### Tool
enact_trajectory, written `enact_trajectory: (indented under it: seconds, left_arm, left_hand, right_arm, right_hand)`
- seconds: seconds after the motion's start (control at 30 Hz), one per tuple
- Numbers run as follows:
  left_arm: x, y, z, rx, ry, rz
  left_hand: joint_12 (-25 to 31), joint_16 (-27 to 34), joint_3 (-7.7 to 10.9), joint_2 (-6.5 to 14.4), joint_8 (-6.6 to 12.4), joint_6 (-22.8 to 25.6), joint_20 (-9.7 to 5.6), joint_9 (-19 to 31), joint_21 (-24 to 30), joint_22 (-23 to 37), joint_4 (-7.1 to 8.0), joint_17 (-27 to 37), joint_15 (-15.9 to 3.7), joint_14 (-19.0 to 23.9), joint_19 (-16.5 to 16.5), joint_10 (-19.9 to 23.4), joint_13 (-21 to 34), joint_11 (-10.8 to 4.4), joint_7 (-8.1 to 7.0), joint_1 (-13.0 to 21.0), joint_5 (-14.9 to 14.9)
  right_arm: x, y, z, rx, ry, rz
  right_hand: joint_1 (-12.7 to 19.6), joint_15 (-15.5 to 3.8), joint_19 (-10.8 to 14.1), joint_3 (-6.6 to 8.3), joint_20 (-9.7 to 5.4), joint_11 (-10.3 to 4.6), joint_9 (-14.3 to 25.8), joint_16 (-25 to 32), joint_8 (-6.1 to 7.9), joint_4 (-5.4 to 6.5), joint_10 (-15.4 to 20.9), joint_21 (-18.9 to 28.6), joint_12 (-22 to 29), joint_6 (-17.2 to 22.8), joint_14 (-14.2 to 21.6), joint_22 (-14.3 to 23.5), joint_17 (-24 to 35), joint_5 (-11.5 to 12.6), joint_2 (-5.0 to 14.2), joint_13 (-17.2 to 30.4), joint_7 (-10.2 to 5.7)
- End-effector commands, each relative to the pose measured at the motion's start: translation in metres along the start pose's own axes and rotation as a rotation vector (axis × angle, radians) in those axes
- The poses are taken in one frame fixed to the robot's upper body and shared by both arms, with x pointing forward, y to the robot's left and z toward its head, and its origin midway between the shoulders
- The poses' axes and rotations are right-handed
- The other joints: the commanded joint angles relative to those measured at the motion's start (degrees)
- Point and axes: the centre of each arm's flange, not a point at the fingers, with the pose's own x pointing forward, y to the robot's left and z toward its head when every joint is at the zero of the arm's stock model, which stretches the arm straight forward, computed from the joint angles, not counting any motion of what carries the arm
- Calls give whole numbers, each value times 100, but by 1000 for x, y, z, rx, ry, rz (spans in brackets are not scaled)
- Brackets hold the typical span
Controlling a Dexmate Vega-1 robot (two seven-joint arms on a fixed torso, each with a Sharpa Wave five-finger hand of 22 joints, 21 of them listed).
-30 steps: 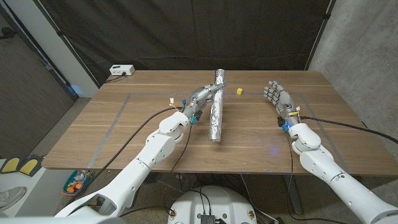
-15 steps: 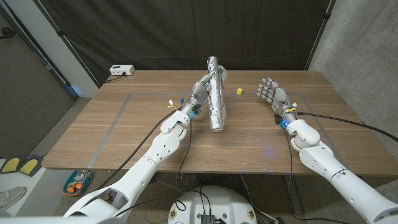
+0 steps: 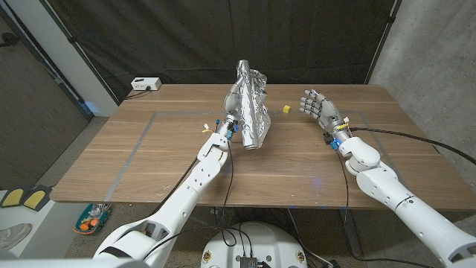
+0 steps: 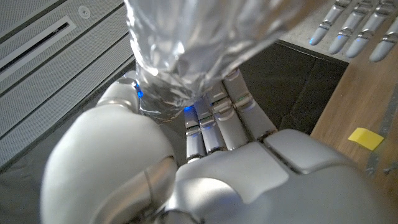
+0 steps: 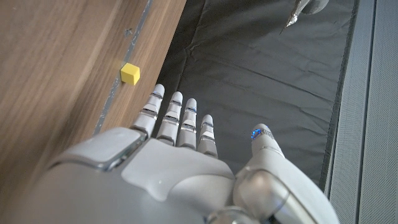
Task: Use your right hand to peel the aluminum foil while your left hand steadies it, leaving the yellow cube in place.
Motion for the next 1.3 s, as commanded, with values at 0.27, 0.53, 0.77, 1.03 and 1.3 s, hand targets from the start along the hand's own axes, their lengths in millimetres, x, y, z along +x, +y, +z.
enact_trajectory:
  seconds: [0.27,0.53,0.77,1.03,1.3]
  left_arm:
    - [10,13,-20,-336,-128,-29]
    - [11,14,-25,-381,-140,-5]
    - [8,15,-28,-388,-142,69]
    - [9,12,-27,-364,-135,97]
    - [9,13,-31,-324,-126,90]
  left_hand:
    - [-16,-68,896,946,-28,-208,-373,6,-32,-35,867,82,-612,475,-122,394,-13,-309,-55,837,88]
    - [-11,-133,920,1015,-70,-270,-306,-70,-87,-96,1340,98,-595,492,-44,401,-43,-226,-24,479,101]
    - [-27,-255,851,1009,-66,-152,-299,-172,-216,-229,1588,67,-584,414,55,349,-80,-199,20,-51,127]
    - [-376,-868,537,958,-158,-204,-293,-402,-1064,-700,1585,-458,-595,81,176,182,-601,-243,-54,-1652,280]
    - [-734,-1347,371,712,-314,-299,-293,-663,-1704,-706,1529,-920,-613,-174,414,26,-1111,-252,-104,-2532,461]
  right_arm:
    - [13,17,31,-134,10,72]
    - [9,25,44,-170,1,98]
    - [8,33,55,-204,-4,123]
    - [7,38,69,-277,32,116]
    - [5,41,85,-383,142,141]
  right_hand:
    - [34,-9,-6,27,-3,6,11,-12,11,-38,70,25,-20,62,38,24,3,-1,-67,20,12]
    - [55,-4,-10,35,-2,3,11,-18,10,-58,87,20,-18,69,50,24,1,1,-74,20,17]
    - [73,-18,45,37,6,-7,11,-16,12,-80,112,37,-14,84,83,24,0,2,-93,20,41]
    - [-103,-128,709,-107,63,33,10,123,79,-57,605,277,130,427,712,26,29,-73,-286,27,309]
    - [-554,-279,1652,-468,-105,150,18,284,218,65,1349,658,322,1273,1766,47,72,-53,-658,44,779]
